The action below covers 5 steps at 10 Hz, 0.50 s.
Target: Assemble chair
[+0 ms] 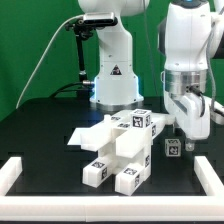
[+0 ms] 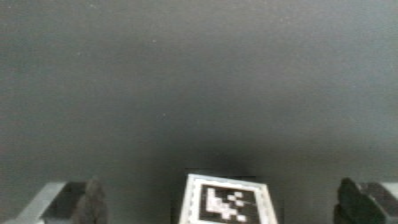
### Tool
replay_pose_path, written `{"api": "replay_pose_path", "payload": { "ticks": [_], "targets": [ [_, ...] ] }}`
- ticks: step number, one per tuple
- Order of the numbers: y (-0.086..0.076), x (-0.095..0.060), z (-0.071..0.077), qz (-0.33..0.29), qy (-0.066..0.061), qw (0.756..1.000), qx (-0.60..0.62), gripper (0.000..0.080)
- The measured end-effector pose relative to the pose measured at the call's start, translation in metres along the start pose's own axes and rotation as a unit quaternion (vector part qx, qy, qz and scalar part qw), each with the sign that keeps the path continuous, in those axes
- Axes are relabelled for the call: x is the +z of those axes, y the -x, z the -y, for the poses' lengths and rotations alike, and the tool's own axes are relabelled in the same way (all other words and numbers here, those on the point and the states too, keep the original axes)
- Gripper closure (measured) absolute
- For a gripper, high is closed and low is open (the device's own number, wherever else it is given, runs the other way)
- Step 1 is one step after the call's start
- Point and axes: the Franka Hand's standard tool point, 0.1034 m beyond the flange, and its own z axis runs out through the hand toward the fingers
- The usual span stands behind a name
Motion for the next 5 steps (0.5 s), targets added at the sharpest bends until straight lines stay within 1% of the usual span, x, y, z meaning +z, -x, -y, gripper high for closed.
{"api": "replay_pose_path", "payload": {
  "ticks": [2, 5],
  "targets": [
    [-0.001, 0.004, -0.002, -0.003, 0.004, 1.000, -0.001, 0.0150],
    [-0.010, 0.012, -0.005, -0.010, 0.010, 1.000, -0.008, 0.0150]
  ]
}}
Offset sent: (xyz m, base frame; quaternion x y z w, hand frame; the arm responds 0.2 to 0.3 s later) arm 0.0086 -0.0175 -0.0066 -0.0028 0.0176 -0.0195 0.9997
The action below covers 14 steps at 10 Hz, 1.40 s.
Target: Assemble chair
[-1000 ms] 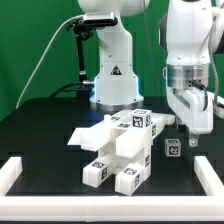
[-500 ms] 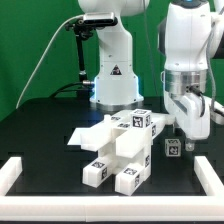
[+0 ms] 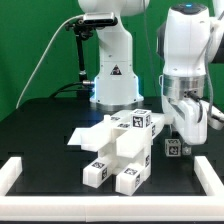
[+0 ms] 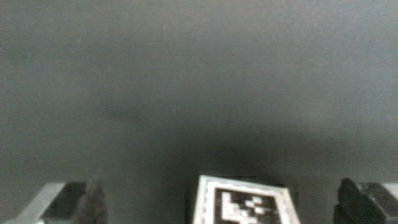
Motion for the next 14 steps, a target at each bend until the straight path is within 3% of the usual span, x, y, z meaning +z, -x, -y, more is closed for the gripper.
{"api": "replay_pose_path", "payload": {
  "ticks": [3, 5, 12, 13, 14],
  "targets": [
    [0.001, 0.002, -0.001, -0.001, 0.001, 1.000, -0.002, 0.0173],
    [0.001, 0.002, -0.001, -0.001, 0.001, 1.000, -0.002, 0.0518],
    [0.001, 0.002, -0.001, -0.001, 0.002, 1.000, -0.002, 0.0517],
    [0.006, 0.000, -0.002, 0.001, 0.001, 1.000, 0.003, 0.0515],
    [0.026, -0.012, -0.003, 0.009, -0.007, 1.000, -0.005, 0.0515]
  ]
}}
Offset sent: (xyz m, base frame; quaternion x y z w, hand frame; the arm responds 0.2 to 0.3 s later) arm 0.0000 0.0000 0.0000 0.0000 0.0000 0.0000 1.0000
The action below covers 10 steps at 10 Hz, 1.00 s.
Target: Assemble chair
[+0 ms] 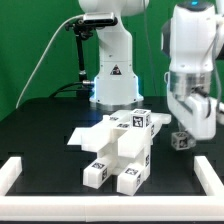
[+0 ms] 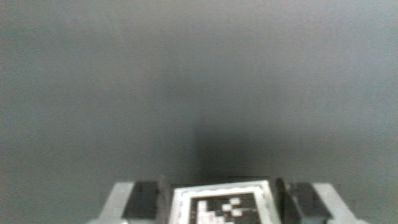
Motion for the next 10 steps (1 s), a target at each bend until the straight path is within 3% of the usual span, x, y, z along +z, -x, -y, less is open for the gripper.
{"api": "replay_pose_path", "payload": {
  "ticks": [1, 2, 4, 7, 8, 10],
  "targets": [
    [0.012, -0.012, -0.001, 0.010, -0.004, 1.000, -0.008, 0.0515],
    [0.014, -0.022, 0.000, 0.016, -0.010, 1.000, -0.012, 0.0515],
    [0.009, -0.060, 0.002, 0.044, -0.023, 0.998, -0.032, 0.0515],
    [-0.016, -0.123, 0.016, 0.084, -0.049, 0.994, -0.045, 0.0515],
    [-0.033, -0.133, 0.024, 0.086, -0.061, 0.993, -0.061, 0.0515],
    [-0.061, -0.138, 0.043, 0.077, -0.068, 0.990, -0.095, 0.0515]
  ]
}}
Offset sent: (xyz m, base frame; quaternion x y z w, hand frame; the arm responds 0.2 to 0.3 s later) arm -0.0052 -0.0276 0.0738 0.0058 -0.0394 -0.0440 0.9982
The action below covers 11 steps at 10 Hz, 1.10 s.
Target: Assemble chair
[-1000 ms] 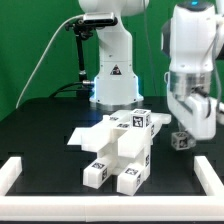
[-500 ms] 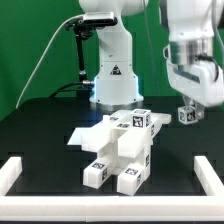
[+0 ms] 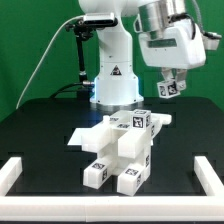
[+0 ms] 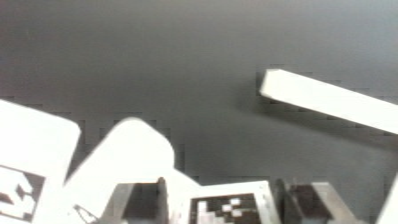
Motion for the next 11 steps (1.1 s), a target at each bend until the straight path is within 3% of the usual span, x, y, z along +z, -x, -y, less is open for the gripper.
{"api": "replay_pose_path", "payload": {
  "ticks": [1, 8, 9, 11],
  "targets": [
    [-0.002, -0.004, 0.006, -0.003, -0.004, 1.000, -0.010, 0.0515],
    [-0.003, -0.003, 0.002, -0.001, 0.002, 1.000, -0.021, 0.0515],
    [-0.015, -0.015, -0.001, 0.015, 0.021, 0.998, -0.062, 0.0515],
    [-0.048, -0.037, -0.004, 0.033, 0.018, 0.994, -0.103, 0.0515]
  ]
}}
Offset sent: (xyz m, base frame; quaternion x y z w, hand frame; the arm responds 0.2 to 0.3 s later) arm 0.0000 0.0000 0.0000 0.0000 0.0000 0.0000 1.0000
